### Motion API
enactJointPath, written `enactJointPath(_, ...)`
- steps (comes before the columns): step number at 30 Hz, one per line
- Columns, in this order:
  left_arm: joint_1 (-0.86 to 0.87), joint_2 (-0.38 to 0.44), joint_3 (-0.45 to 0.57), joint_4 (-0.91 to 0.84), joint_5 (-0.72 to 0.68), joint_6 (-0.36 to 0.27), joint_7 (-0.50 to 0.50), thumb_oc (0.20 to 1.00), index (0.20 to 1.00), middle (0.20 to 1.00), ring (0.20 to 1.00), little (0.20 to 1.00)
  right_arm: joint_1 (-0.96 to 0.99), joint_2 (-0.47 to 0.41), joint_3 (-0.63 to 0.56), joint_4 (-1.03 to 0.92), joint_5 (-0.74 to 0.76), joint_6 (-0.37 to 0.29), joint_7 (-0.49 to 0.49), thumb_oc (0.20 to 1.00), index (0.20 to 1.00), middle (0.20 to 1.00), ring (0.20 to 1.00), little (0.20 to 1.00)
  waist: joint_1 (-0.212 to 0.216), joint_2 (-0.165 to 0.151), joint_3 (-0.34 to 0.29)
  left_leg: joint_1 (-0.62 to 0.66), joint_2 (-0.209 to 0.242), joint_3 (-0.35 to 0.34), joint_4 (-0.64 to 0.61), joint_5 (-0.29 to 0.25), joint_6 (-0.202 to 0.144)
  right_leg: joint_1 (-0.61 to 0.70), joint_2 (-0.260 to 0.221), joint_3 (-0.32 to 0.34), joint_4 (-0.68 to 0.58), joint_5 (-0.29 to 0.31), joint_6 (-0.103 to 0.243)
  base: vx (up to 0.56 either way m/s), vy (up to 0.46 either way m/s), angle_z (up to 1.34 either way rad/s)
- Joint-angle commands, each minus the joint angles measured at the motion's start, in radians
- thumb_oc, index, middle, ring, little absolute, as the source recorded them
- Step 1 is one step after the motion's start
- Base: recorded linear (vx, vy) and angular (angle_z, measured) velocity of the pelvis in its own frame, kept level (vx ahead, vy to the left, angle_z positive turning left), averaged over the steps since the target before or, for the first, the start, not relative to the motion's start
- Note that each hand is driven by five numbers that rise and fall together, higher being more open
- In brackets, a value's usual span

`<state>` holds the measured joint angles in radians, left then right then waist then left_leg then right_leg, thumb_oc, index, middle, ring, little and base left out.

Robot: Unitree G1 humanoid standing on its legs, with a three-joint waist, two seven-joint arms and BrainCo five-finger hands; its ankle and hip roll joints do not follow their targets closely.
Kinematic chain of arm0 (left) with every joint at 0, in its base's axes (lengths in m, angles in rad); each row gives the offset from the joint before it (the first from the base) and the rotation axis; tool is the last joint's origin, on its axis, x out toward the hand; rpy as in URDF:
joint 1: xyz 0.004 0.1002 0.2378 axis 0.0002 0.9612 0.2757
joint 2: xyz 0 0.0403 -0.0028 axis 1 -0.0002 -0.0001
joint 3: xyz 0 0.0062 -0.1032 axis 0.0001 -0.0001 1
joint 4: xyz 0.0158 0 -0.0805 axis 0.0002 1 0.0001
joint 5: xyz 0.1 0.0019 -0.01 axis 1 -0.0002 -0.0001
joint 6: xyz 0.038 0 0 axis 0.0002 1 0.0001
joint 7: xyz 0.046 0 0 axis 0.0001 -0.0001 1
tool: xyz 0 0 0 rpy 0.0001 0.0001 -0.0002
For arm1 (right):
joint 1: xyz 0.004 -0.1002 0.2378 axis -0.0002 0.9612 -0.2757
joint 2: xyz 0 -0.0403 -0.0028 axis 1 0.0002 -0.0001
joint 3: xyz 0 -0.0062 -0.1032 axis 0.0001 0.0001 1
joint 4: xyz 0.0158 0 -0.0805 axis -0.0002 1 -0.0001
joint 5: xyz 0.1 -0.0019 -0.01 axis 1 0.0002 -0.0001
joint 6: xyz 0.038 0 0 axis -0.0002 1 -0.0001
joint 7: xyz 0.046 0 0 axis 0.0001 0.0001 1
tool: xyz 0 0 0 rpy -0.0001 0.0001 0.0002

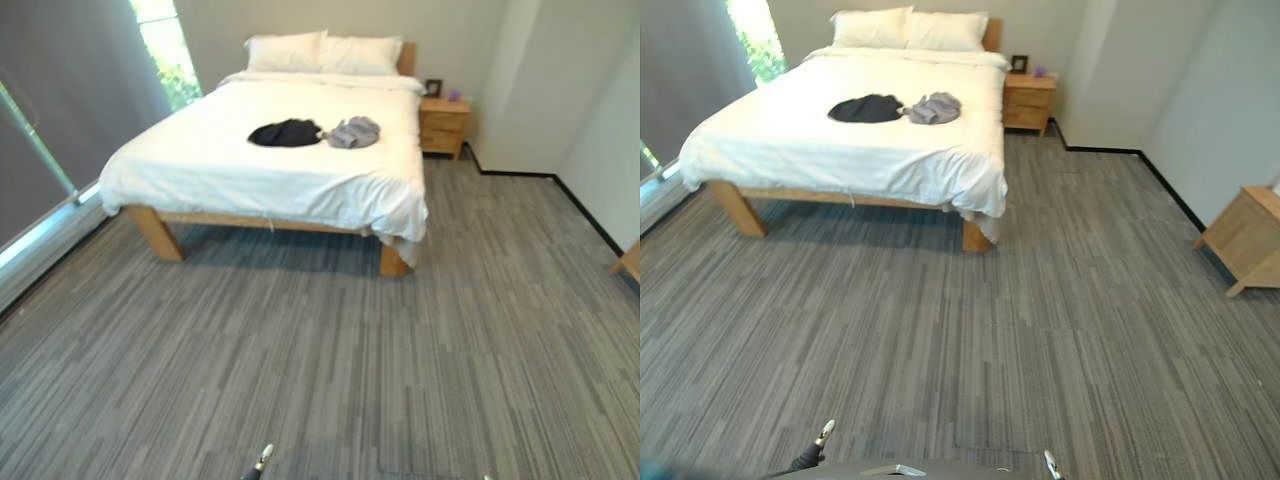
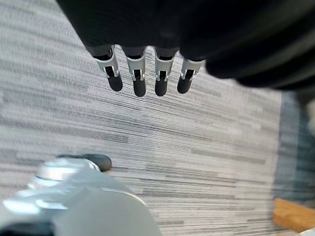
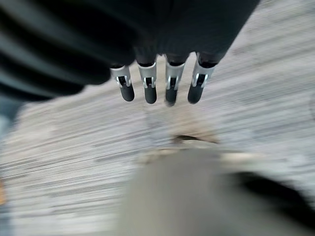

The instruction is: Pick up bed clothes into laundry basket.

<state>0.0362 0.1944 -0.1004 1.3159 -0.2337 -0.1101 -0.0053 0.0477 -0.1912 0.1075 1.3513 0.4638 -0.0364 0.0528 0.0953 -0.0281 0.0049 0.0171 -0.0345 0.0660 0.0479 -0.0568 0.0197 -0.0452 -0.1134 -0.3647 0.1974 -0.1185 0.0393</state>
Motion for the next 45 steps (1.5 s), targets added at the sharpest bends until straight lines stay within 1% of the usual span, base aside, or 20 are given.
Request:
enactJointPath(1, -0.086, -0.016, -0.007, 0.039, -0.014, -0.025, -0.002, 1.000, 1.000, 1.000, 1.000, 1.000, -0.089, -0.020, 0.014, 0.022, 0.040, -0.032, 0.010, 1.000, 1.000, 1.000, 1.000, 1.000, 0.026, -0.018, 0.043, 0.034, 0.055, -0.025, -0.135, 0.086, -0.090, 0.196, -0.047, -0.034, -0.285, 0.162, 0.104, 0.00, 0.000, 0.00)
enactJointPath(6, -0.089, -0.020, -0.015, 0.028, 0.002, -0.031, 0.022, 1.000, 1.000, 1.000, 1.000, 1.000, -0.082, -0.007, 0.025, 0.037, 0.026, -0.029, 0.008, 1.000, 1.000, 1.000, 1.000, 1.000, 0.038, -0.025, 0.044, 0.034, 0.047, -0.035, -0.135, 0.082, -0.085, 0.199, -0.050, -0.039, -0.285, 0.161, 0.108, 0.01, 0.026, 0.05)
enactJointPath(10, -0.112, -0.011, -0.005, 0.028, -0.007, -0.025, 0.050, 1.000, 1.000, 1.000, 1.000, 1.000, -0.089, -0.025, 0.001, 0.046, 0.044, -0.028, -0.001, 1.000, 1.000, 1.000, 1.000, 1.000, 0.031, -0.026, 0.039, 0.034, 0.046, -0.032, -0.135, 0.079, -0.084, 0.197, -0.049, -0.034, -0.285, 0.161, 0.110, 0.01, 0.024, 0.04)
enactJointPath(13, -0.134, 0.029, -0.007, -0.058, -0.053, -0.045, 0.050, 1.000, 1.000, 1.000, 1.000, 1.000, -0.121, -0.078, -0.044, 0.022, 0.077, -0.038, -0.012, 1.000, 1.000, 1.000, 1.000, 1.000, 0.022, -0.023, 0.040, 0.037, 0.047, -0.022, -0.135, 0.077, -0.085, 0.191, -0.048, -0.020, -0.285, 0.164, 0.113, 0.00, 0.045, -0.07)
enactJointPath(15, -0.128, 0.071, -0.010, -0.179, -0.075, -0.059, 0.056, 1.000, 1.000, 1.000, 1.000, 1.000, -0.142, -0.113, -0.059, -0.047, 0.099, -0.051, -0.020, 1.000, 1.000, 1.000, 1.000, 1.000, 0.020, -0.022, 0.043, 0.036, 0.047, -0.019, -0.135, 0.079, -0.085, 0.187, -0.047, -0.015, -0.285, 0.169, 0.116, -0.03, 0.033, -0.13)
enactJointPath(17, -0.074, 0.134, -0.003, -0.449, -0.112, -0.065, 0.043, 1.000, 1.000, 1.000, 1.000, 1.000, -0.142, -0.144, -0.073, -0.217, 0.112, -0.065, -0.028, 1.000, 1.000, 1.000, 1.000, 1.000, 0.019, -0.021, 0.050, 0.033, 0.047, -0.016, -0.135, 0.084, -0.085, 0.180, -0.048, -0.006, -0.285, 0.178, 0.119, -0.05, 0.026, -0.08)
enactJointPath(18, -0.069, 0.135, -0.003, -0.454, -0.112, -0.062, 0.044, 1.000, 1.000, 1.000, 1.000, 1.000, -0.138, -0.142, -0.072, -0.221, 0.112, -0.064, -0.029, 1.000, 1.000, 1.000, 1.000, 1.000, 0.020, -0.022, 0.049, 0.033, 0.047, -0.016, -0.135, 0.083, -0.085, 0.180, -0.048, -0.006, -0.285, 0.178, 0.119, -0.03, 0.015, -0.05)
enactJointPath(20, 0.022, 0.177, 0.049, -0.735, -0.111, -0.067, 0.043, 1.000, 1.000, 1.000, 1.000, 1.000, -0.078, -0.159, -0.092, -0.565, 0.073, -0.085, -0.057, 1.000, 1.000, 1.000, 1.000, 1.000, 0.016, -0.020, 0.056, 0.033, 0.048, -0.009, -0.135, 0.085, -0.084, 0.177, -0.049, 0.000, -0.285, 0.182, 0.122, -0.04, 0.025, -0.05)
enactJointPath(21, 0.025, 0.178, 0.049, -0.738, -0.111, -0.065, 0.043, 1.000, 1.000, 1.000, 1.000, 1.000, -0.075, -0.158, -0.092, -0.568, 0.072, -0.083, -0.058, 1.000, 1.000, 1.000, 1.000, 1.000, 0.016, -0.020, 0.054, 0.032, 0.048, -0.009, -0.135, 0.085, -0.084, 0.176, -0.050, 0.000, -0.285, 0.182, 0.122, -0.03, 0.025, -0.08)
enactJointPath(24, 0.051, 0.158, 0.075, -0.926, -0.170, -0.091, 0.050, 1.000, 1.000, 1.000, 1.000, 1.000, -0.017, -0.140, -0.079, -0.870, 0.046, -0.121, -0.060, 1.000, 1.000, 1.000, 1.000, 1.000, 0.011, -0.018, 0.064, 0.035, 0.048, -0.002, -0.135, 0.082, -0.084, 0.179, -0.055, 0.001, -0.285, 0.184, 0.123, -0.02, 0.023, -0.11)
enactJointPath(26, 0.052, 0.158, 0.075, -0.928, -0.170, -0.090, 0.051, 1.000, 1.000, 1.000, 1.000, 1.000, -0.015, -0.140, -0.080, -0.873, 0.045, -0.120, -0.060, 1.000, 1.000, 1.000, 1.000, 1.000, 0.010, -0.019, 0.060, 0.030, 0.046, -0.003, -0.135, 0.086, -0.083, 0.175, -0.056, 0.000, -0.285, 0.186, 0.124, -0.01, 0.013, -0.06)
enactJointPath(27, 0.056, 0.160, 0.056, -0.962, -0.212, -0.094, 0.018, 1.000, 1.000, 1.000, 1.000, 1.000, -0.005, -0.125, -0.070, -0.911, 0.113, -0.119, -0.023, 1.000, 1.000, 1.000, 1.000, 1.000, 0.008, -0.020, 0.061, 0.030, 0.045, -0.003, -0.135, 0.085, -0.083, 0.174, -0.058, 0.001, -0.285, 0.187, 0.123, 0.00, 0.020, -0.05)
enactJointPath(28, 0.065, 0.179, 0.045, -1.041, -0.165, -0.085, 0.025, 1.000, 1.000, 1.000, 1.000, 1.000, 0.016, -0.128, -0.035, -1.019, 0.103, -0.120, 0.000, 1.000, 1.000, 1.000, 1.000, 1.000, 0.008, -0.021, 0.062, 0.031, 0.044, 0.000, -0.135, 0.084, -0.082, 0.175, -0.060, 0.001, -0.285, 0.188, 0.123, 0.00, 0.000, 0.00)
enactJointPath(29, 0.064, 0.175, 0.054, -1.102, -0.144, -0.089, 0.039, 1.000, 1.000, 1.000, 1.000, 1.000, 0.005, -0.156, -0.004, -1.141, -0.056, -0.119, -0.010, 1.000, 1.000, 1.000, 1.000, 1.000, 0.008, -0.023, 0.063, 0.031, 0.043, 0.001, -0.135, 0.081, -0.081, 0.174, -0.061, 0.002, -0.285, 0.188, 0.123, 0.00, 0.000, 0.00)
enactJointPath(30, 0.065, 0.175, 0.055, -1.103, -0.144, -0.089, 0.039, 1.000, 1.000, 1.000, 1.000, 1.000, 0.007, -0.156, -0.004, -1.145, -0.058, -0.116, -0.012, 1.000, 1.000, 1.000, 1.000, 1.000, 0.008, -0.023, 0.064, 0.032, 0.043, 0.001, -0.135, 0.081, -0.081, 0.175, -0.061, 0.002, -0.285, 0.188, 0.123, 0.01, 0.021, -0.06)
enactJointPath(31, 0.058, 0.160, 0.058, -1.118, -0.155, -0.101, 0.051, 1.000, 1.000, 1.000, 1.000, 1.000, 0.002, -0.149, 0.001, -1.171, -0.115, -0.125, -0.031, 1.000, 1.000, 1.000, 1.000, 1.000, 0.007, -0.021, 0.065, 0.032, 0.043, 0.003, -0.135, 0.079, -0.080, 0.174, -0.063, 0.004, -0.285, 0.187, 0.123, 0.01, 0.013, -0.06)
enactJointPath(35, 0.045, 0.125, 0.047, -1.111, -0.190, -0.106, 0.074, 1.000, 1.000, 1.000, 1.000, 1.000, 0.000, -0.118, 0.030, -1.141, -0.122, -0.130, -0.041, 1.000, 1.000, 1.000, 1.000, 1.000, 0.006, -0.021, 0.070, 0.033, 0.041, 0.004, -0.135, 0.077, -0.077, 0.174, -0.064, 0.006, -0.285, 0.187, 0.122, 0.00, 0.005, -0.01)
enactJointPath(37, 0.034, 0.099, 0.026, -1.073, -0.268, -0.096, 0.072, 1.000, 1.000, 1.000, 1.000, 1.000, -0.008, -0.108, 0.066, -1.100, -0.120, -0.115, -0.042, 1.000, 1.000, 1.000, 1.000, 1.000, 0.008, -0.023, 0.074, 0.034, 0.040, 0.007, -0.135, 0.076, -0.074, 0.174, -0.066, 0.005, -0.285, 0.189, 0.123, 0.00, 0.000, 0.00)
enactJointPath(40, 0.033, 0.117, 0.024, -1.086, -0.207, -0.085, 0.073, 1.000, 1.000, 1.000, 1.000, 1.000, -0.012, -0.112, 0.081, -1.113, -0.125, -0.107, -0.030, 1.000, 1.000, 1.000, 1.000, 1.000, 0.013, -0.026, 0.078, 0.036, 0.038, 0.009, -0.135, 0.074, -0.070, 0.173, -0.068, 0.006, -0.285, 0.190, 0.126, 0.02, 0.026, -0.04)
enactJointPath(45, 0.038, 0.114, 0.024, -1.075, -0.216, -0.088, 0.081, 1.000, 1.000, 1.000, 1.000, 1.000, -0.028, -0.118, 0.101, -1.099, -0.127, -0.101, -0.028, 1.000, 1.000, 1.000, 1.000, 1.000, 0.031, -0.038, 0.089, 0.030, 0.027, 0.015, -0.135, 0.069, -0.060, 0.166, -0.083, 0.007, -0.285, 0.207, 0.140, 0.03, 0.085, -0.09)
